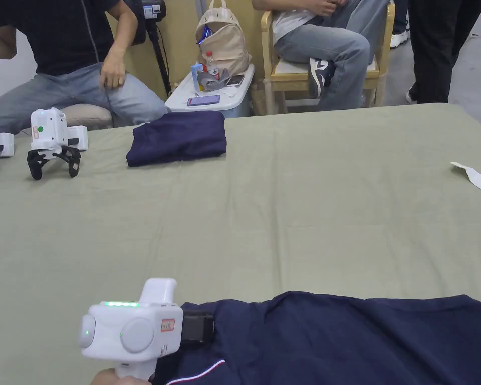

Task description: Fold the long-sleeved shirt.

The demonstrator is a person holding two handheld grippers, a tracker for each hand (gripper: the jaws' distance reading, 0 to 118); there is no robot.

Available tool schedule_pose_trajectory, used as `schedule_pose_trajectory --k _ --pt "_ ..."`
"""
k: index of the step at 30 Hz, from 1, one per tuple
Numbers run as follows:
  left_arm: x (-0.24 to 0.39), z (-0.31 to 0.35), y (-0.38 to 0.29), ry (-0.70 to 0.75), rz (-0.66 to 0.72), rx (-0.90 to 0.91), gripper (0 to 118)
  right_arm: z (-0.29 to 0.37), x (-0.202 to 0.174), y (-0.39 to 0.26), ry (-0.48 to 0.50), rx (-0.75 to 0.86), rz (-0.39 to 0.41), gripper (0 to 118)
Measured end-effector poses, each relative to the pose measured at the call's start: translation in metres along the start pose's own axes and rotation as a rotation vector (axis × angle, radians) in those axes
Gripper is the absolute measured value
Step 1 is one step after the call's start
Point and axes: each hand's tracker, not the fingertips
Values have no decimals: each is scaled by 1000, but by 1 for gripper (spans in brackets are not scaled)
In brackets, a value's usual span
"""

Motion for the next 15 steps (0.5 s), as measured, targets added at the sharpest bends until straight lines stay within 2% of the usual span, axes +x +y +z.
schedule_pose_trajectory --k 3,4,5,6,7,8,9,11,15 --pt "-1 -3 17 22 57 -120 107 -4 -3 -1 2 -16 12 1" --pt "0 -15 26 37 37 -141 102 -5 -4 -2 2 -17 16 1" --pt "1 -13 28 39 33 -136 90 -6 -5 -1 1 -19 18 1" --pt "1 -6 30 57 44 -136 59 -7 -5 -1 1 -22 17 1" --pt "0 3 30 71 59 -108 12 -8 -5 -2 -1 -23 18 1" --pt "-6 8 32 84 69 -77 12 -8 -6 -1 -3 -26 18 1" --pt "-10 6 29 -3 103 -30 10 -8 -6 -1 -2 -29 16 1" --pt "-12 -5 11 6 117 -43 9 -10 -5 -2 -4 -42 11 1" --pt "3 33 3 20 134 54 9 -14 4 0 5 -32 27 1"
